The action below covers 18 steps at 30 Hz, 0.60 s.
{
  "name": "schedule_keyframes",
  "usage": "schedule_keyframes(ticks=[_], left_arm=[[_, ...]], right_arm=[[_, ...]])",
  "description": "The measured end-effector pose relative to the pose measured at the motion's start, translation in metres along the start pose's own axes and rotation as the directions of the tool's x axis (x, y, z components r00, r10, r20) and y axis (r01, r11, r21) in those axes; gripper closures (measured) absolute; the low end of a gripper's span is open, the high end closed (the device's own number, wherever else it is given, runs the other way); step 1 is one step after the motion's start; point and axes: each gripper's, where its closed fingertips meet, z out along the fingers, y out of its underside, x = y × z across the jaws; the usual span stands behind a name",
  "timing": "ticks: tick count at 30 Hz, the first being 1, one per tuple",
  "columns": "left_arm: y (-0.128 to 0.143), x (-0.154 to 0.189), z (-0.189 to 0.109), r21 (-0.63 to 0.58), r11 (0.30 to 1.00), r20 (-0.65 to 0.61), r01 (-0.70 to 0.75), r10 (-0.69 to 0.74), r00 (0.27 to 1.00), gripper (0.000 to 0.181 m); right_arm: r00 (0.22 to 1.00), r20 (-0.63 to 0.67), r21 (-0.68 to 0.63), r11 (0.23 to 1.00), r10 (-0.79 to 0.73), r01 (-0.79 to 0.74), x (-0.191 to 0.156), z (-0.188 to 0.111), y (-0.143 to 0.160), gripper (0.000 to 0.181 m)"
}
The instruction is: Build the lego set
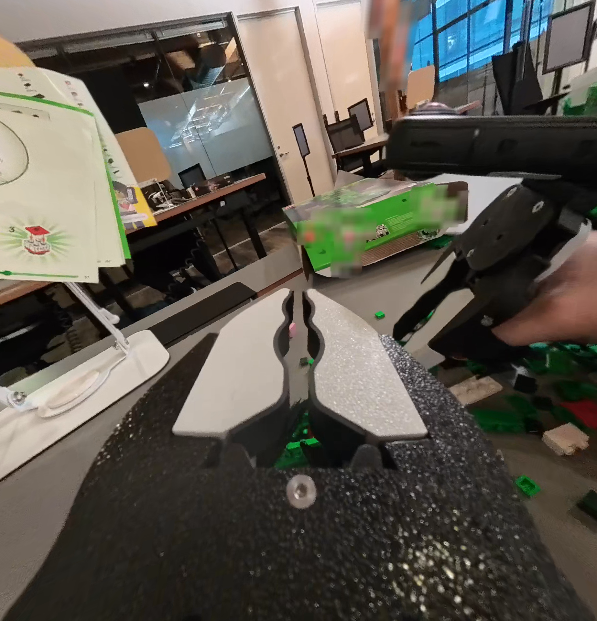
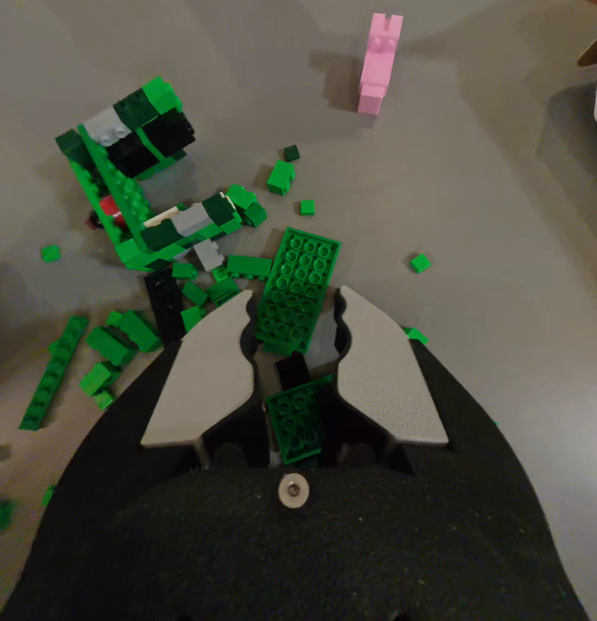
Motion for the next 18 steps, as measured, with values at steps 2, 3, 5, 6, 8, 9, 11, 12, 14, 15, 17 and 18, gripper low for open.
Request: schedule_keyframes(ticks=[2, 3, 5, 6, 8, 9, 11, 12, 14, 15, 17, 18], left_arm=[[-0.001, -0.005, -0.002, 0.009, 0.999, 0.004, 0.043, -0.043, 0.999, 0.177], [-0.002, -0.007, -0.003, 0.015, 0.998, 0.006, 0.061, -0.062, 0.998, 0.177], [-0.002, -0.012, -0.004, 0.020, 0.996, 0.007, 0.088, -0.088, 0.996, 0.177], [-0.002, -0.013, -0.004, 0.020, 0.995, 0.007, 0.098, -0.098, 0.995, 0.177], [0.000, -0.013, -0.004, 0.009, 0.992, -0.021, 0.126, -0.126, 0.992, 0.177], [0.002, -0.010, -0.003, -0.003, 0.989, -0.049, 0.146, -0.146, 0.988, 0.175], [0.006, -0.002, 0.000, -0.032, 0.982, -0.118, 0.184, -0.186, 0.975, 0.168], [0.007, 0.002, 0.001, -0.040, 0.980, -0.152, 0.193, -0.197, 0.969, 0.161], [0.006, 0.014, 0.002, -0.038, 0.983, -0.226, 0.177, -0.181, 0.957, 0.142], [0.004, 0.022, 0.002, -0.025, 0.988, -0.265, 0.153, -0.154, 0.952, 0.134], [0.001, 0.037, 0.001, -0.008, 0.997, -0.316, 0.071, -0.070, 0.946, 0.125], [0.000, 0.045, 0.000, 0.002, 1.000, -0.341, 0.015, -0.013, 0.940, 0.122]], right_arm=[[0.999, -0.036, 0.007, 1.000, -0.029, 0.030, 0.001, 0.000, -0.001, 0.145], [0.998, -0.048, 0.013, 0.999, -0.040, 0.041, 0.001, 0.000, -0.001, 0.145], [0.995, -0.072, 0.036, 0.997, -0.064, 0.067, 0.002, -0.002, -0.002, 0.145], [0.994, -0.075, 0.054, 0.995, -0.077, 0.081, 0.002, -0.004, -0.003, 0.146], [0.993, -0.063, 0.111, 0.988, -0.100, 0.106, 0.000, -0.012, -0.008, 0.146], [0.991, -0.055, 0.147, 0.981, -0.120, 0.127, -0.001, -0.018, -0.010, 0.146], [0.987, -0.031, 0.211, 0.964, -0.160, 0.163, -0.004, -0.030, -0.013, 0.146], [0.983, 0.010, 0.248, 0.953, -0.183, 0.175, -0.009, -0.036, -0.014, 0.146], [0.978, 0.084, 0.308, 0.938, -0.191, 0.157, -0.014, -0.047, -0.014, 0.146], [0.968, 0.134, 0.340, 0.927, -0.214, 0.158, -0.019, -0.052, -0.013, 0.146], [0.944, 0.197, 0.390, 0.905, -0.263, 0.170, -0.026, -0.063, -0.011, 0.146], [0.925, 0.230, 0.416, 0.890, -0.303, 0.188, -0.032, -0.068, -0.009, 0.146]])
